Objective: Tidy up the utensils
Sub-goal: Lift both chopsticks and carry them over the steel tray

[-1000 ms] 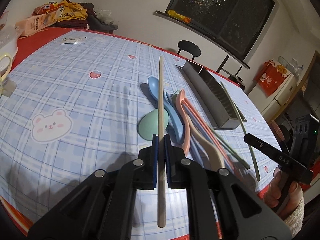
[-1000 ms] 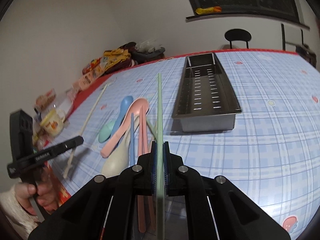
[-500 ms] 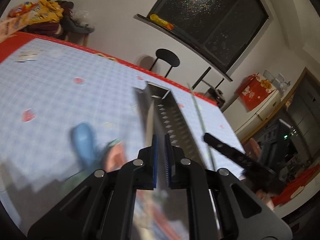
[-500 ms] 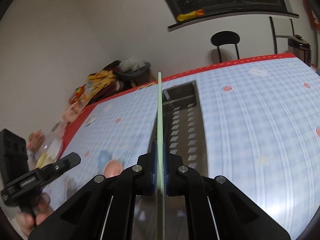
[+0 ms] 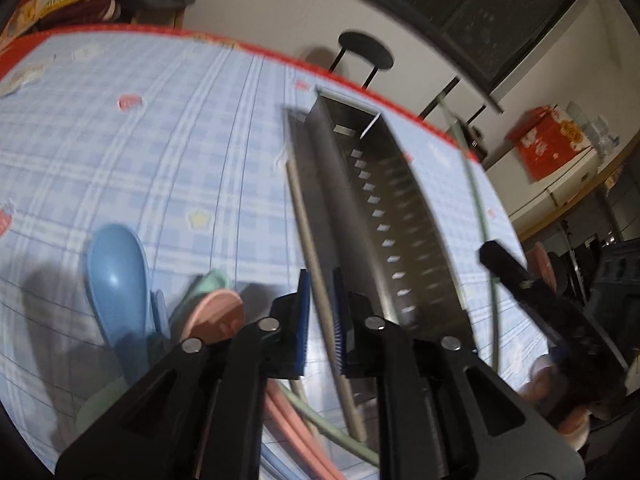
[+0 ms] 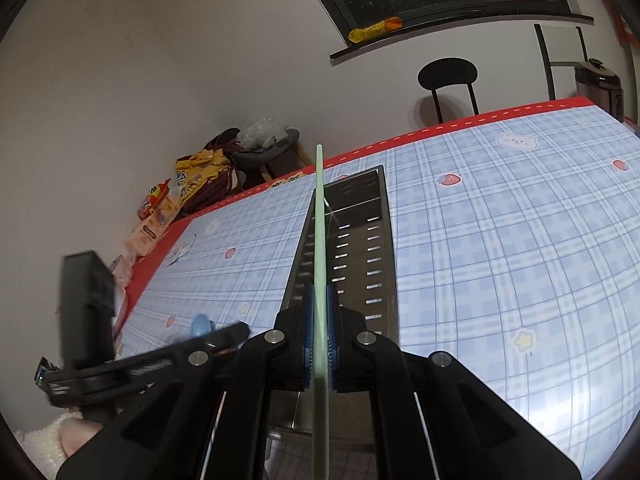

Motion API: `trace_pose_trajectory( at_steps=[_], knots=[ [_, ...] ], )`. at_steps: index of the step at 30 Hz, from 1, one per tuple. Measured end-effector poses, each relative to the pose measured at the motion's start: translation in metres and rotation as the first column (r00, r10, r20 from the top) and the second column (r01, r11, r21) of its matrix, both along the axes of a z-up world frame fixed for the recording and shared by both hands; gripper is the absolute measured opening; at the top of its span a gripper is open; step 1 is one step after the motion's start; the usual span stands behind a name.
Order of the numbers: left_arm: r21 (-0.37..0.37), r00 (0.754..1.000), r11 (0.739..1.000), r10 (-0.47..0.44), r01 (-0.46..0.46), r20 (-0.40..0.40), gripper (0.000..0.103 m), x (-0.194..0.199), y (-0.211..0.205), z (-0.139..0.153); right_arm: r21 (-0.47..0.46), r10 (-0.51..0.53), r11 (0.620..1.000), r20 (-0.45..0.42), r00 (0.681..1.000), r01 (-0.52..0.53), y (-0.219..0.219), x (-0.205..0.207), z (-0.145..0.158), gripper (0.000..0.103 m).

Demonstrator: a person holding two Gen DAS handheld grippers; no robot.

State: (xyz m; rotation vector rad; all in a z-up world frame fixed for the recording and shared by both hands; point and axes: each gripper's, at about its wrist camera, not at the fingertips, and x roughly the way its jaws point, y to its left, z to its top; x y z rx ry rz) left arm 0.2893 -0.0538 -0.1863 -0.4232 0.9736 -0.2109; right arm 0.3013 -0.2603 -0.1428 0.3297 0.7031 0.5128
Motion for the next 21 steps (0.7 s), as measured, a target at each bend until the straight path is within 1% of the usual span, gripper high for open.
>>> trace_pose_trajectory(
  at_steps=[3, 5, 7, 9, 11, 15, 17, 19, 20, 21],
  knots=[
    [0.052, 0.999, 0.998, -0.034, 0.036, -0.024, 0.020, 0.004, -0.011, -0.011, 0.011, 0.000, 1.000, 0.001, 1.000, 0.000, -0.001, 0.000, 0.001, 0.007],
    [0.068, 0.999, 0.997, -0.040, 0.042, -0.032, 0.021, 0.007, -0.016, -0.016, 0.013, -0.001, 1.000, -0.004, 1.000, 0.001, -0.002, 0.000, 0.000, 0.007],
    [0.064, 0.998, 0.997, -0.045, 0.048, -0.038, 0.021, 0.009, -0.016, -0.016, 0.017, -0.004, 1.000, -0.008, 1.000, 0.004, -0.003, -0.001, -0.002, 0.007],
    [0.082, 0.998, 0.995, -0.050, 0.054, -0.041, 0.023, 0.011, -0.016, -0.016, 0.021, -0.004, 1.000, -0.010, 1.000, 0.004, -0.004, -0.001, -0.002, 0.007],
    [0.124, 0.997, 0.990, -0.064, 0.068, -0.039, 0.023, 0.012, -0.023, -0.014, 0.020, -0.005, 1.000, -0.009, 1.000, 0.005, -0.004, -0.001, -0.002, 0.007],
    [0.184, 0.995, 0.978, -0.092, 0.096, -0.032, 0.030, 0.012, -0.037, -0.011, 0.025, -0.007, 1.000, -0.012, 1.000, 0.008, -0.005, 0.000, -0.002, 0.007],
    [0.234, 0.993, 0.965, -0.112, 0.116, -0.032, 0.030, 0.012, -0.043, -0.010, 0.032, -0.010, 0.999, -0.011, 1.000, 0.010, -0.006, 0.000, -0.001, 0.007],
    [0.269, 0.992, 0.955, -0.118, 0.123, -0.037, 0.028, 0.013, -0.047, -0.010, 0.039, -0.011, 0.999, -0.007, 1.000, 0.011, -0.007, -0.001, 0.000, 0.007],
    [0.287, 0.992, 0.950, -0.117, 0.124, -0.041, 0.026, 0.014, -0.049, -0.009, 0.038, -0.011, 0.999, -0.005, 1.000, 0.011, -0.008, -0.002, 0.000, 0.007],
    [0.319, 0.992, 0.939, -0.121, 0.129, -0.047, 0.023, 0.015, -0.051, -0.009, 0.038, -0.012, 0.999, -0.004, 1.000, 0.012, -0.008, -0.002, 0.001, 0.007]
  ],
)
